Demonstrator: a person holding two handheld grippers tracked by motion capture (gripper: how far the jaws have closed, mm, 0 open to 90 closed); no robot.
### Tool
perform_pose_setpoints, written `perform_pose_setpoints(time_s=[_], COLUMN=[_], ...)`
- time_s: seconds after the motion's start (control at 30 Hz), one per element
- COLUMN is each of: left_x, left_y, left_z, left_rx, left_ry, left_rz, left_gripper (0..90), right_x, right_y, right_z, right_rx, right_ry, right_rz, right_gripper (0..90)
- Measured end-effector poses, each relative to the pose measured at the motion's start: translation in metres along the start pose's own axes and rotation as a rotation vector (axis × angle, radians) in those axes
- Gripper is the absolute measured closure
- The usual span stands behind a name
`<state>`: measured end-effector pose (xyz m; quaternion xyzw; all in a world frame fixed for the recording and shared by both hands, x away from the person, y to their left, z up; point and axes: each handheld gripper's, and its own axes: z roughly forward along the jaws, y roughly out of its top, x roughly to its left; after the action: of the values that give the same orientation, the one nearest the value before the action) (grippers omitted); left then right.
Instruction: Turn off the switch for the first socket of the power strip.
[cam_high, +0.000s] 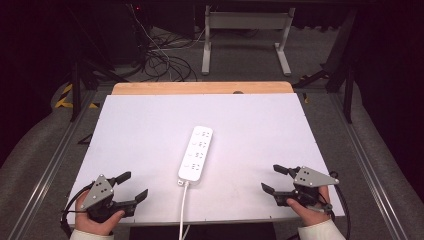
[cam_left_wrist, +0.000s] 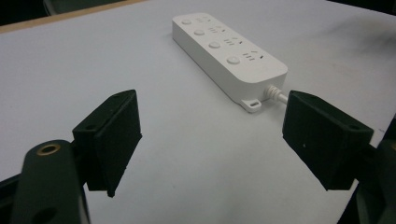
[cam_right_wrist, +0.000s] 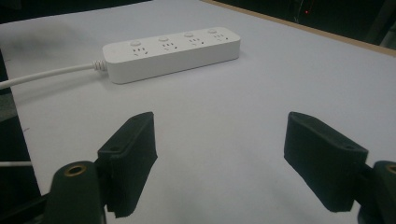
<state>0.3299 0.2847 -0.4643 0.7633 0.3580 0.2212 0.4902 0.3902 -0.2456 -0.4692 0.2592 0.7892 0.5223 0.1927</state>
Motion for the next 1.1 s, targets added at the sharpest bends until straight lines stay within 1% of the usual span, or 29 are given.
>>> perform_pose_setpoints(time_s=[0.03, 0.1, 0.13, 0.17, 0.4, 0.43, 0.5, 0.57, 0.63, 0.8, 0.87, 0.93, 1.0, 1.03, 1.1], left_x=[0.0, 0.0, 0.0, 0.0, -0.001, -0.001, -0.001, -0.002, -0.002, -0.003, -0.002, -0.003, -0.004, -0.004, -0.005], left_y=[0.0, 0.001, 0.001, 0.002, 0.004, 0.004, 0.006, 0.008, 0.01, 0.016, 0.021, 0.022, 0.025, 0.027, 0.032], left_z=[0.0, 0.0, -0.001, -0.001, -0.003, -0.003, -0.003, -0.004, -0.005, -0.007, -0.007, -0.006, -0.005, -0.004, -0.001], left_rx=[0.008, 0.002, 0.001, 0.001, -0.003, -0.003, 0.017, 0.019, 0.018, 0.019, 0.028, 0.034, 0.051, 0.057, 0.063], left_ry=[-0.002, -0.009, -0.01, -0.008, -0.005, -0.005, 0.003, 0.006, -0.003, -0.019, -0.043, -0.044, -0.048, -0.052, -0.06], left_rz=[0.001, -0.01, -0.01, 0.001, 0.001, 0.004, 0.038, 0.049, 0.05, 0.025, 0.018, 0.019, 0.033, 0.034, 0.044], left_gripper=[19.8, 20.0, 20.3, 20.3, 20.4, 20.6, 21.2, 21.9, 22.6, 25.6, 28.8, 31.3, 32.2, 34.5, 36.0], right_x=[0.0, 0.0, 0.0, 0.0, 0.001, 0.0, 0.0, 0.001, 0.001, 0.002, 0.002, 0.003, 0.003, 0.003, 0.003], right_y=[0.0, 0.0, 0.0, 0.0, 0.0, 0.0, -0.001, 0.0, 0.0, 0.0, 0.0, 0.0, 0.0, 0.0, -0.001], right_z=[0.0, 0.0, 0.0, 0.0, 0.0, 0.0, 0.0, 0.0, 0.001, 0.001, 0.002, 0.002, 0.002, 0.003, 0.003], right_rx=[0.0, -0.001, -0.003, -0.004, 0.0, -0.001, -0.003, -0.002, -0.001, 0.0, 0.004, 0.004, 0.004, 0.006, 0.008], right_ry=[0.0, -0.002, 0.0, 0.0, 0.004, 0.008, 0.015, 0.024, 0.026, 0.029, 0.029, 0.032, 0.034, 0.036, 0.038], right_rz=[0.0, 0.001, 0.001, 0.002, 0.006, 0.009, 0.01, 0.014, 0.014, 0.013, 0.009, 0.008, 0.01, 0.01, 0.01], right_gripper=[25.4, 25.5, 25.5, 25.6, 26.2, 26.5, 26.9, 27.9, 28.1, 28.3, 28.3, 28.3, 28.4, 28.5, 28.6])
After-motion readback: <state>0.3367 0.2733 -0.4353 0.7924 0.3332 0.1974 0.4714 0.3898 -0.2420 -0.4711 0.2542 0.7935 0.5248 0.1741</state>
